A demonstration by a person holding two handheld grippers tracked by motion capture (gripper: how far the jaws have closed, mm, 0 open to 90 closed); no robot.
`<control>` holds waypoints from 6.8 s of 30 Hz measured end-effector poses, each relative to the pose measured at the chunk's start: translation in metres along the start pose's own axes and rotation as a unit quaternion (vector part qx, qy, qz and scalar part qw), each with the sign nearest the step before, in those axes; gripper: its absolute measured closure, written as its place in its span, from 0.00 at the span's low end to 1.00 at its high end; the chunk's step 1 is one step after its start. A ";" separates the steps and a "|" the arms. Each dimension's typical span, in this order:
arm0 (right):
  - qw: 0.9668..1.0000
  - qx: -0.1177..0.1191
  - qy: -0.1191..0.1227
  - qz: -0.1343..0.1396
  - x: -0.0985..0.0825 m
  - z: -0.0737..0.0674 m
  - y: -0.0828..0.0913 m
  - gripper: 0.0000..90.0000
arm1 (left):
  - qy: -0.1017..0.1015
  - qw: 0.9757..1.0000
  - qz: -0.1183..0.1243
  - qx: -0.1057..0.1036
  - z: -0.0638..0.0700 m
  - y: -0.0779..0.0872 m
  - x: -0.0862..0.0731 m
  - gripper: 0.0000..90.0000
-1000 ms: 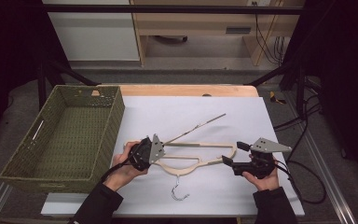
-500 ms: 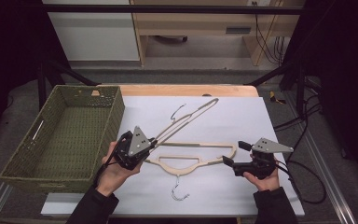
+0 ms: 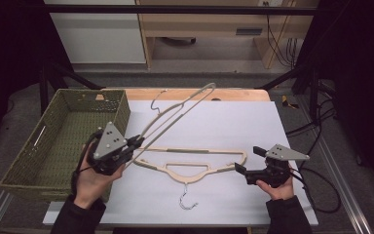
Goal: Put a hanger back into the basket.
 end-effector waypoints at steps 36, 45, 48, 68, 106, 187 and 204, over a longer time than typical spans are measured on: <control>1.000 -0.018 -0.007 0.003 0.000 0.006 0.004 0.04 | 0.029 0.996 -0.061 0.064 -0.146 0.075 -0.106 0.96; 1.000 -0.022 -0.005 0.000 -0.001 0.008 0.003 0.04 | 0.049 0.992 -0.092 0.076 -0.166 0.076 -0.154 0.96; 1.000 -0.023 -0.005 0.000 -0.001 0.008 0.003 0.04 | 0.049 0.991 -0.099 0.078 -0.168 0.076 -0.164 0.96; 1.000 -0.023 -0.004 -0.008 -0.003 0.007 0.001 0.04 | 0.057 0.989 -0.118 0.069 -0.140 0.056 -0.209 0.96; 1.000 -0.021 -0.003 -0.015 -0.005 0.006 -0.002 0.04 | 0.024 0.941 -0.336 -0.016 -0.099 0.028 -0.235 0.85; 0.991 0.070 0.069 -0.094 -0.011 -0.084 -0.078 0.09 | 0.068 0.994 0.030 -0.085 0.065 -0.045 -0.098 0.11; 0.975 0.088 0.087 -0.182 -0.031 -0.109 -0.140 0.24 | 0.077 0.992 0.017 -0.102 0.066 -0.049 -0.110 0.08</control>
Point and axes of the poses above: each handheld gripper's, and its own axes: y roughly backward along the jaws, x roughly out of its top, z roughly to its right, the point moved 7 cm from there along -y, roughly forward along the jaws, and after that the axes turned 12 degrees about -y, right-handed, at the moved point
